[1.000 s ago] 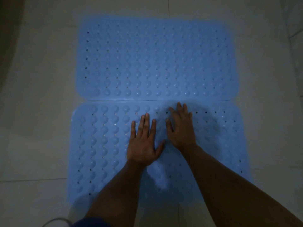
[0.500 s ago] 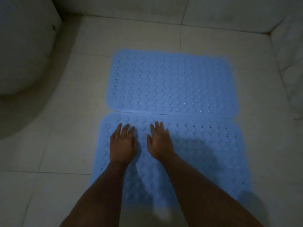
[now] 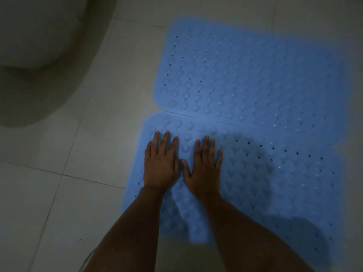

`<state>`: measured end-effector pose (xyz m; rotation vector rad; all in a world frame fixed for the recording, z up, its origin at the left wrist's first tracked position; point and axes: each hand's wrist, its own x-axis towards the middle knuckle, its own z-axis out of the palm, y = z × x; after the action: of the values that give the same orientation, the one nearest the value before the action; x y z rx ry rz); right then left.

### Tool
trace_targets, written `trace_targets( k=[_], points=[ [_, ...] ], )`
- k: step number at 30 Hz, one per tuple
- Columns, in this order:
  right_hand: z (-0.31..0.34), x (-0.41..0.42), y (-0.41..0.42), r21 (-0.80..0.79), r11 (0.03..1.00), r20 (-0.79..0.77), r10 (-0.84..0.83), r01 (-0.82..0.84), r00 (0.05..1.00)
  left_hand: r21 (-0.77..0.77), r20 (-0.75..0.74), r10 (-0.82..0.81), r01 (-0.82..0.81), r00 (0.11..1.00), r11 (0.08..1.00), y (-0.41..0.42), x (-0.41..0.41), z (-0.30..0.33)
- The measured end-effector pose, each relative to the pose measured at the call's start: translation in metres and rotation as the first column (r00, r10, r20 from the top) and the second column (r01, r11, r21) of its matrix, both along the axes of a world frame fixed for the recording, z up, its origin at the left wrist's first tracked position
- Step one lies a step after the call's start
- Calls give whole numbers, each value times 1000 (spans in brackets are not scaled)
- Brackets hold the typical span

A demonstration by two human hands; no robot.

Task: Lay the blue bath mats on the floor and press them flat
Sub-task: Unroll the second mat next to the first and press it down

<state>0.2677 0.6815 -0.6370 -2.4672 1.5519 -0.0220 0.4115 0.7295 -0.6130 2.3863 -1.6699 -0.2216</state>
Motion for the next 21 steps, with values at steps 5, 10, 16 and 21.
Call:
trace_targets(
  k=[5,10,16,21],
  points=[
    [-1,1,0,8,1000,20,7,-7,1000,4,-15,28,-28,1000,1000,12,2,-8],
    [11,-1,-1,136,991,101,-18,5,995,-8,36,31,-31,999,999,35,16,7],
    [69,-11,-63,635,772,189,-182,21,965,5,71,-20,20,997,1000,29,23,56],
    [101,-35,-99,480,873,259,-240,91,936,35,13,-146,145,989,989,5,-8,49]
  ],
)
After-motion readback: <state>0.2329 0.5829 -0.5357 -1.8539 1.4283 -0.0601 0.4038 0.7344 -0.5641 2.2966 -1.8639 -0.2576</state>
